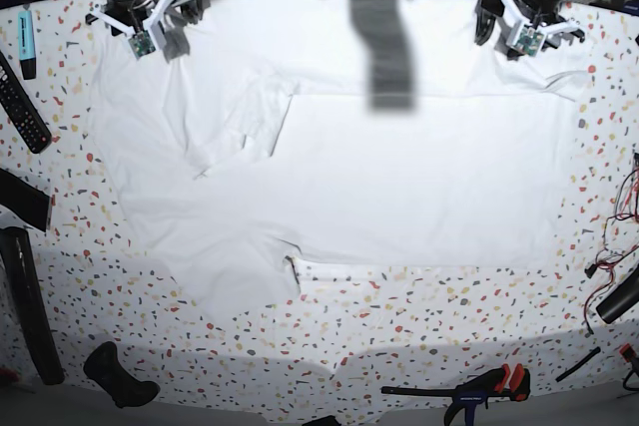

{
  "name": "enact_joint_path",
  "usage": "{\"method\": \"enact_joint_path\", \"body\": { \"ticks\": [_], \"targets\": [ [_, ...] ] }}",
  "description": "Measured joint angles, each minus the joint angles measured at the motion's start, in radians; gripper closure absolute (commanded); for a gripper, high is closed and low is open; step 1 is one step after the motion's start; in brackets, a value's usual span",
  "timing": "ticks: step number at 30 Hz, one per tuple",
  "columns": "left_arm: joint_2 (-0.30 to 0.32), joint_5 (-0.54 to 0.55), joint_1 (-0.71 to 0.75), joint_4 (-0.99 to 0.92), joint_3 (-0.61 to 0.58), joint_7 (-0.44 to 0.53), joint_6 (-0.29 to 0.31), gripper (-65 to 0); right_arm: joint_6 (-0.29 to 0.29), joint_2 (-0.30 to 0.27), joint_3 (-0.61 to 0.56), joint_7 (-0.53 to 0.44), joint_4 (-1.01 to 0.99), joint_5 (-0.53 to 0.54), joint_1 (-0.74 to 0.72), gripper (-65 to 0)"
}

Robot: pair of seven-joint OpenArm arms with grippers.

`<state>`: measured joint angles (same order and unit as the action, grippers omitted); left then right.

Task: Fold the T-shirt properly
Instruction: 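Raise both grippers and move them back toward the folded edge, then grasp the folded edge of the shirt with both grippers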

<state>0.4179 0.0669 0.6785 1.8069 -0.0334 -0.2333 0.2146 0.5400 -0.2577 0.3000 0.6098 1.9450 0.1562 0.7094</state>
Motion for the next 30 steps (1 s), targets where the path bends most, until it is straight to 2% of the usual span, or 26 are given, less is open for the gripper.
{"method": "enact_joint_path", "body": {
  "ticks": [3,7,13,20,30],
  "targets": [
    [0.000,-0.090,-0.017,0.008,0.000,0.001,-0.029,-29.2,0.000,0.000,0.002,-0.002,0.000,0.000,-0.006,-33.5],
    [0.000,-0.100,-0.065,0.008,0.001,0.000,-0.084,-29.2,0.000,-0.002,0.002,-0.003,0.000,0.000,-0.019,-33.5],
    [-0.003,-0.102,-0.171,-0.021,0.001,0.001,-0.084,-29.2,0.000,-0.003,0.002,-0.003,0.000,0.000,-0.022,-33.5],
    [-0.002,-0.100,-0.272,-0.170,0.001,0.034,-0.087,-29.2,0.000,-0.003,0.002,-0.007,0.001,0.000,-0.027,-33.5],
    [-0.002,-0.099,-0.348,-0.139,0.001,0.034,-0.085,-29.2,0.000,-0.016,0.008,-0.008,0.080,0.000,-0.145,-33.5]
  ]
}}
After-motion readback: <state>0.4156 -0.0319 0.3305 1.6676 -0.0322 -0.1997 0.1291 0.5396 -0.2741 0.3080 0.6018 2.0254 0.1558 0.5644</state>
